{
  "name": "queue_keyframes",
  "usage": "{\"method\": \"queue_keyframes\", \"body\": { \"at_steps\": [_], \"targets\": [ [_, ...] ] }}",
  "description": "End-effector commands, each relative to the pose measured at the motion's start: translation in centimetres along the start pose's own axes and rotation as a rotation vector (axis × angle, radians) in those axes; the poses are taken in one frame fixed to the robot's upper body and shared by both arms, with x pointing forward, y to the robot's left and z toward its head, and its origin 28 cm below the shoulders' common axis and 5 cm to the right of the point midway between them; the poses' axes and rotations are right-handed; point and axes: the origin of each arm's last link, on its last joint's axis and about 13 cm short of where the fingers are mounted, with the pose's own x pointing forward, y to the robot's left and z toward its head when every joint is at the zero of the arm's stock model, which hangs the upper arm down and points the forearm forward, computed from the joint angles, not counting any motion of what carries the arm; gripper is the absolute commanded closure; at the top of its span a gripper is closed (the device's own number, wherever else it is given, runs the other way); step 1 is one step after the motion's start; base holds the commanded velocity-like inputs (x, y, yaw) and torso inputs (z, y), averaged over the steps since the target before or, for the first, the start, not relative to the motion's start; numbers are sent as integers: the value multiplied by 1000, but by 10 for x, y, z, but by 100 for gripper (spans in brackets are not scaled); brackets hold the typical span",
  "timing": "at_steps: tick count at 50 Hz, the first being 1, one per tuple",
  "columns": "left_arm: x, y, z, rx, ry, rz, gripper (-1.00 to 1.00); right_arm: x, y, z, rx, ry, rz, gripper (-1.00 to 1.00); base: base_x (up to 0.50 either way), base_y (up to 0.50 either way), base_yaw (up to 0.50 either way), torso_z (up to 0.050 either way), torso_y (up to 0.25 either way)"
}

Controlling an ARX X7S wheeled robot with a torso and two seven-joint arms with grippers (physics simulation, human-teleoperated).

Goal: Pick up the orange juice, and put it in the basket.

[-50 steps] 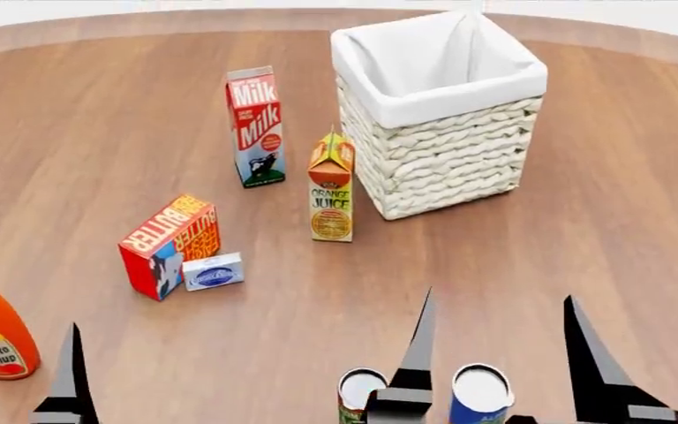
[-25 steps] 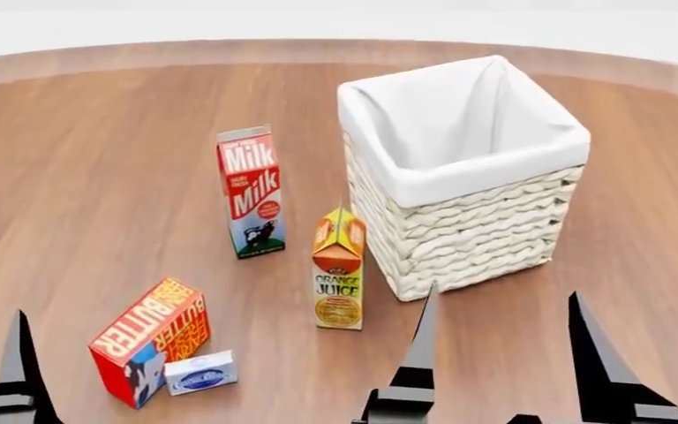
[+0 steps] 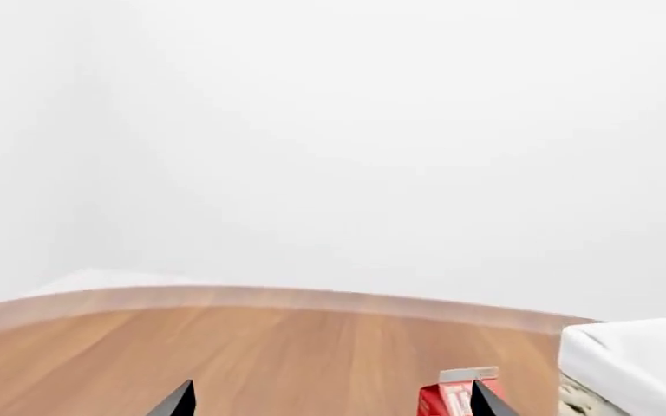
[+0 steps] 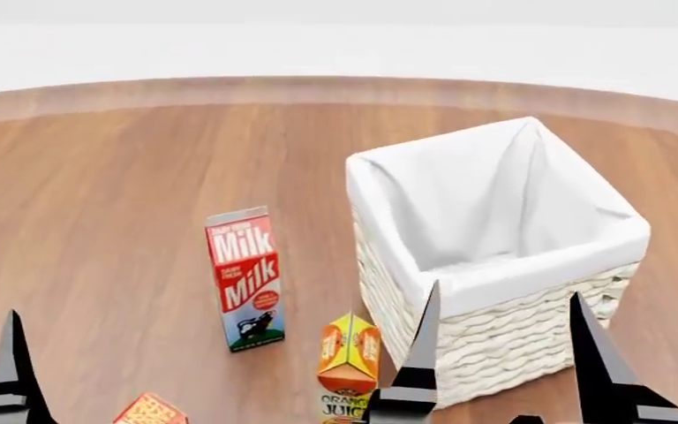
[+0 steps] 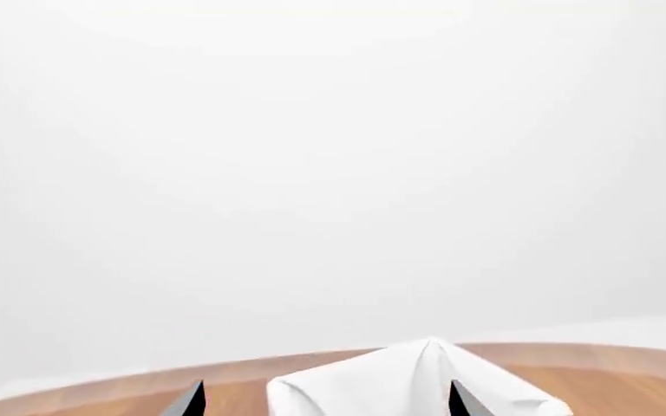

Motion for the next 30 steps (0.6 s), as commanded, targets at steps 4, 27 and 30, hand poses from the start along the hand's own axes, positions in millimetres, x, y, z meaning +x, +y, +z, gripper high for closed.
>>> {"method": "queue_keyframes", "body": {
  "at_steps": [4, 27, 30],
  "targets": [
    [4, 4, -2, -13, -25, 53, -100, 2, -2, -2, 7, -7, -7, -100, 500, 53, 0, 0, 0],
    [4, 3, -3, -21, -7, 34, -100, 1, -2, 1, 26, -22, 2, -100, 128, 9, 0, 37, 0],
    [4, 4, -3, -22, -8, 36, -100, 1, -2, 1, 26, -22, 1, -100, 0, 0, 0, 50, 0]
  ]
}}
